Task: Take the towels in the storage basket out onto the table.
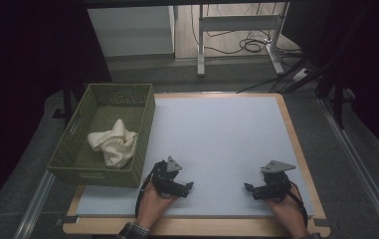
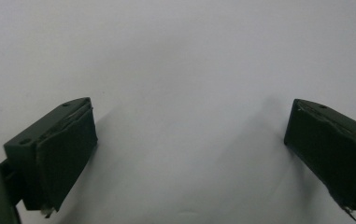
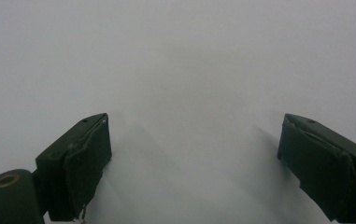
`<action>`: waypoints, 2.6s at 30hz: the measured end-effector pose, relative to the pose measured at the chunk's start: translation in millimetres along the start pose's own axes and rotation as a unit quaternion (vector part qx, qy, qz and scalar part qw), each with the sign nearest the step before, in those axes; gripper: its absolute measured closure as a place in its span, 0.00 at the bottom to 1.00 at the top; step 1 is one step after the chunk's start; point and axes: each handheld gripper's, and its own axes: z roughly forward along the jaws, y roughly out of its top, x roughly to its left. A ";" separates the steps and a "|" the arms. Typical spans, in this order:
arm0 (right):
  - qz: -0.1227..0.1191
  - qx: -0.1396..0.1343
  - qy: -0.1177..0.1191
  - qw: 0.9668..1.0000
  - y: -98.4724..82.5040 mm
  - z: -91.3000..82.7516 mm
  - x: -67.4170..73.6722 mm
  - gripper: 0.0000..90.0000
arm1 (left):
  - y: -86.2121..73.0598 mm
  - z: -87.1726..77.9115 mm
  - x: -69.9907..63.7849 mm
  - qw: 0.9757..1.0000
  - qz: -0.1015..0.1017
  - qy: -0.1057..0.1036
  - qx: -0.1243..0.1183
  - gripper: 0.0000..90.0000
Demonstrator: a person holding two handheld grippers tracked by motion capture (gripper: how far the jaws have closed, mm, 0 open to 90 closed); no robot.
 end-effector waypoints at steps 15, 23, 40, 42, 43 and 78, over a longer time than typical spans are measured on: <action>0.000 -0.001 -0.001 1.000 -0.1 -0.1 0.1 0.11 | 19.8 -10.6 -5.4 0.999 0.019 -0.032 -0.004 0.05; 0.000 -0.001 -0.001 1.000 -0.1 -0.2 0.1 0.11 | 35.8 -19.8 -8.4 0.999 0.027 -0.044 -0.006 0.04; 0.000 -0.001 -0.001 1.000 -0.1 -0.3 0.2 0.11 | 71.3 -39.2 -0.8 0.998 0.032 -0.053 0.015 0.03; 0.000 -0.001 -0.001 1.000 -0.1 -0.3 0.2 0.11 | 73.9 -40.8 0.0 0.998 0.035 -0.052 0.017 0.03; 0.000 -0.001 -0.001 1.000 -0.1 -0.3 0.1 0.11 | 79.0 -44.3 2.3 0.998 0.033 -0.054 0.015 0.03; -0.001 -0.002 -0.001 1.000 -0.3 0.1 0.0 0.11 | 112.3 -121.6 127.6 0.999 -0.027 0.031 0.000 0.02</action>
